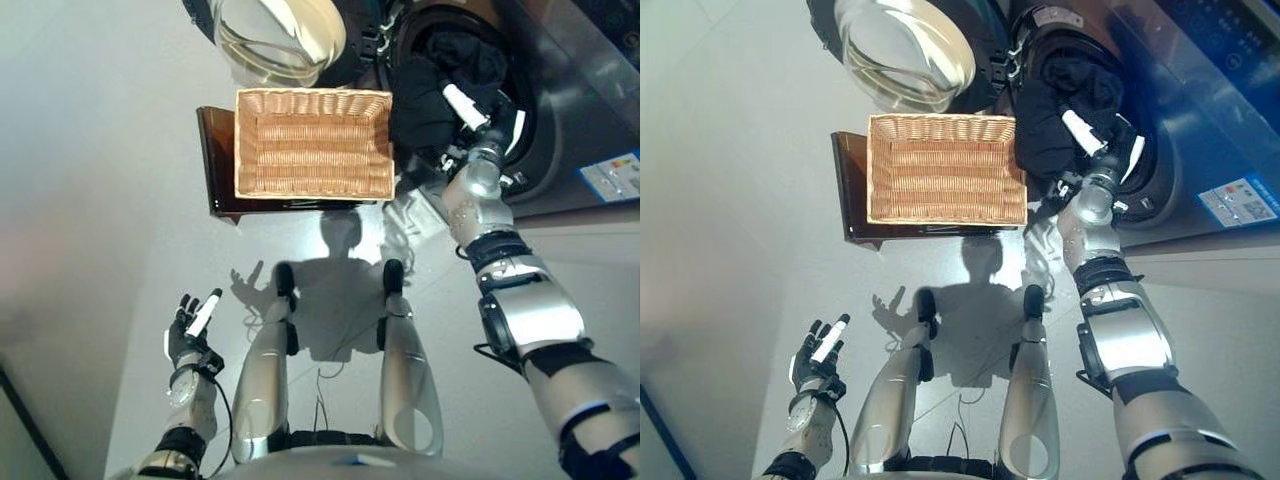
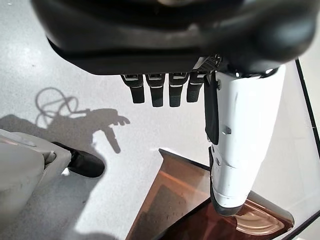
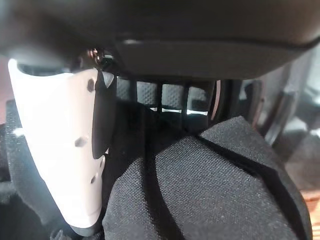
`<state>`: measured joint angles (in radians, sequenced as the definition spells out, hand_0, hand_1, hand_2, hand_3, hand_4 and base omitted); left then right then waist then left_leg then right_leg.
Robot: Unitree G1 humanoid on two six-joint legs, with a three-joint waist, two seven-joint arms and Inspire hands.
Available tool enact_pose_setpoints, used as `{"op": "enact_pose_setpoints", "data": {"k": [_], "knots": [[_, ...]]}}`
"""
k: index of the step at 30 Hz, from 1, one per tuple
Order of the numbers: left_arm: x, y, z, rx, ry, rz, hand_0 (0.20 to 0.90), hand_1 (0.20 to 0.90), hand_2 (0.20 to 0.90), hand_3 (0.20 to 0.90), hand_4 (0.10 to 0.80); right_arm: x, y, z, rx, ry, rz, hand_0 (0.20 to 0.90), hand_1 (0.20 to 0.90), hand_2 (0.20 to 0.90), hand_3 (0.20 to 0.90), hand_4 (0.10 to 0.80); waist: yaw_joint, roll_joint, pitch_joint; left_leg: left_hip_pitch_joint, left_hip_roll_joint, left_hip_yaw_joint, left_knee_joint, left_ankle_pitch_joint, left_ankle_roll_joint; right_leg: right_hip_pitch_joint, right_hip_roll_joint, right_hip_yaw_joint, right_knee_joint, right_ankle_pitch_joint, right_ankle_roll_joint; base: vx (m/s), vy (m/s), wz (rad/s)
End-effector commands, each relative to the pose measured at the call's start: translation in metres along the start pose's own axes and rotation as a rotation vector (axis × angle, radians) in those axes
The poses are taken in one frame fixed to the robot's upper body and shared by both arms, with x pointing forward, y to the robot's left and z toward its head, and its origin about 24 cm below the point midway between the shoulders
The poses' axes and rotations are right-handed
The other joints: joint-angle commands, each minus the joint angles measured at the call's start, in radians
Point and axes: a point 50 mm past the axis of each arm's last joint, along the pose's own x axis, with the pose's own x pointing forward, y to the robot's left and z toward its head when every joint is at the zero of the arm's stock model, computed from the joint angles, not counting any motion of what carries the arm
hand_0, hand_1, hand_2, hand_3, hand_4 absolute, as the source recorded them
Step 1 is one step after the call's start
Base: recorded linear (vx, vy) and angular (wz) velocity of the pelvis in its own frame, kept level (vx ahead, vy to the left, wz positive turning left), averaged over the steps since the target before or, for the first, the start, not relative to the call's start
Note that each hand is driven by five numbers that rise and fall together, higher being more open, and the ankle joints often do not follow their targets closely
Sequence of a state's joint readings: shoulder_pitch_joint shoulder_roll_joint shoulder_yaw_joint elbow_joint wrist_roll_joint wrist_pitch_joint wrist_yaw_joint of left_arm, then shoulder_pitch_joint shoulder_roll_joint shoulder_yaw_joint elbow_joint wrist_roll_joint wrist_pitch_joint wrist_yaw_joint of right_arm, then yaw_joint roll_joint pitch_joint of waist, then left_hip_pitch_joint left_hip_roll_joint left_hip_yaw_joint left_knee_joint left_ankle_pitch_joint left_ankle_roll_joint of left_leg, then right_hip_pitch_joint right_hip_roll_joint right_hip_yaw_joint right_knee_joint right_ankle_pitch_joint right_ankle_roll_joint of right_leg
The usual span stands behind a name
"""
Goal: Pick up the clothes and place them into the washing machine
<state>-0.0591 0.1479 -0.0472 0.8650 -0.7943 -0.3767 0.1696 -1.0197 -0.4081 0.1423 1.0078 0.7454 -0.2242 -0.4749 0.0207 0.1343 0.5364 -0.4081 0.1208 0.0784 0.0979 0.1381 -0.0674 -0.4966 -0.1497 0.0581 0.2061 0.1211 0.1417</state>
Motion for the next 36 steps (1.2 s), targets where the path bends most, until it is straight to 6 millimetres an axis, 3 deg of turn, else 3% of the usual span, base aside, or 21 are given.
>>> {"op": "enact_pose_setpoints", "data": {"k": [1, 8, 16, 28, 36], "knots": [[-0.006, 0.024, -0.001, 0.05, -0.006, 0.034, 0.9, 0.9, 0.9, 0.9, 0.8, 0.006, 0.024, 0.063, 0.296, -0.2, 0.045, 0.2, 0.2, 0.2, 0.2, 0.3, 0.025, -0.001, -0.08, -0.043, -0.001, 0.027, 0.133, -0.133, -0.035, -0.007, -0.016, 0.004, 0.017, -0.057, -0.003, 0.039, -0.01, 0.01], [-0.007, 0.016, -0.004, 0.042, 0.006, -0.003, 0.9, 0.9, 0.9, 0.9, 0.8, 0.01, 0.032, 0.079, 0.469, -0.177, 0.038, 0.2, 0.2, 0.2, 0.2, 0.3, 0.04, 0.024, -0.09, -0.051, -0.009, 0.024, 0.106, -0.115, -0.033, -0.021, -0.023, 0.005, 0.013, -0.056, -0.001, 0.021, -0.005, 0.0], [-0.007, -0.005, 0.002, 0.01, -0.022, -0.098, 0.9, 0.9, 0.9, 0.9, 0.8, 0.016, 0.033, 0.101, 0.495, -0.188, 0.04, 0.2, 0.2, 0.2, 0.2, 0.3, 0.056, 0.045, -0.078, -0.064, -0.016, 0.015, 0.072, -0.087, -0.036, -0.04, -0.028, -0.006, 0.019, -0.059, 0.0, 0.017, -0.013, 0.04], [-0.009, -0.027, 0.004, 0.022, -0.031, -0.203, 0.9, 0.9, 0.9, 0.9, 0.8, 0.032, 0.003, 0.146, 0.438, -0.231, -0.052, 0.2, 0.2, 0.2, 0.2, 0.3, 0.098, 0.086, -0.058, -0.096, -0.03, -0.007, 0.008, -0.038, -0.04, -0.104, -0.043, -0.019, 0.045, -0.069, 0.001, 0.008, 0.006, 0.06], [-0.008, -0.043, 0.006, 0.018, -0.042, -0.243, 0.9, 0.9, 0.9, 0.9, 0.8, 0.036, -0.012, 0.142, 0.4, -0.2, -0.101, 0.2, 0.2, 0.2, 0.2, 0.3, 0.106, 0.107, -0.039, -0.125, -0.037, -0.008, 0.005, -0.03, -0.039, -0.146, -0.05, -0.015, 0.071, -0.075, 0.001, 0.0, 0.01, 0.1]]}}
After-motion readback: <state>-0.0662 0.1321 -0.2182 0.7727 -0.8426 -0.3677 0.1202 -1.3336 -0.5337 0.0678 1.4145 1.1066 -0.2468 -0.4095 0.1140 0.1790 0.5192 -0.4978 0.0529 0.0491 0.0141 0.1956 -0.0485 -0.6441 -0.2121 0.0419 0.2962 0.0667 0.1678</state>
